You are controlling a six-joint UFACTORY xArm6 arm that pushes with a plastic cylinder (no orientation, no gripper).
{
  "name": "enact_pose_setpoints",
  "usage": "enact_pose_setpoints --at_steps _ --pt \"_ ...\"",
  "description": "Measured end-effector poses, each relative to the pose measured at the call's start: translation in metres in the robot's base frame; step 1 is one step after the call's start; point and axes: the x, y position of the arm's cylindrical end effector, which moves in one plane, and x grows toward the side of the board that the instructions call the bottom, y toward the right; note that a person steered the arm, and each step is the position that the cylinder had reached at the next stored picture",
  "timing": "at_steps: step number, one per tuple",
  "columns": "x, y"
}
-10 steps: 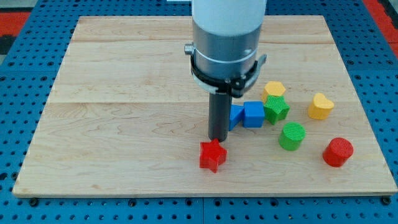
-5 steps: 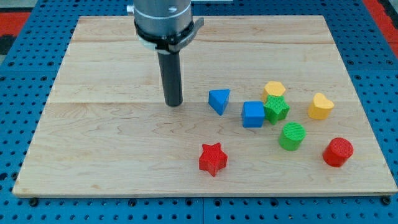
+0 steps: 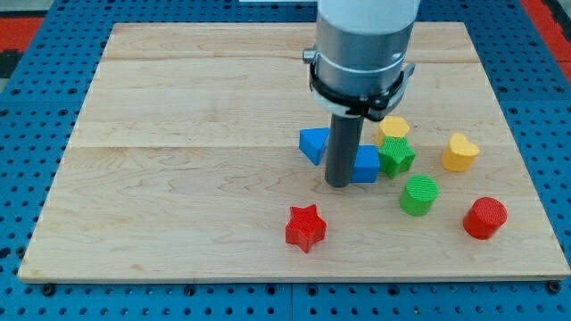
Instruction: Push the blue triangle towards top center
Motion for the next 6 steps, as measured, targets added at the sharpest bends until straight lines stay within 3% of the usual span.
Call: enact_pose_setpoints --at_steps 2,3,5,6 --pt "-0.072 -0.071" --pt "-0.068 -0.085" --pt "-0.12 -0.125" --pt "-0.116 -0.128"
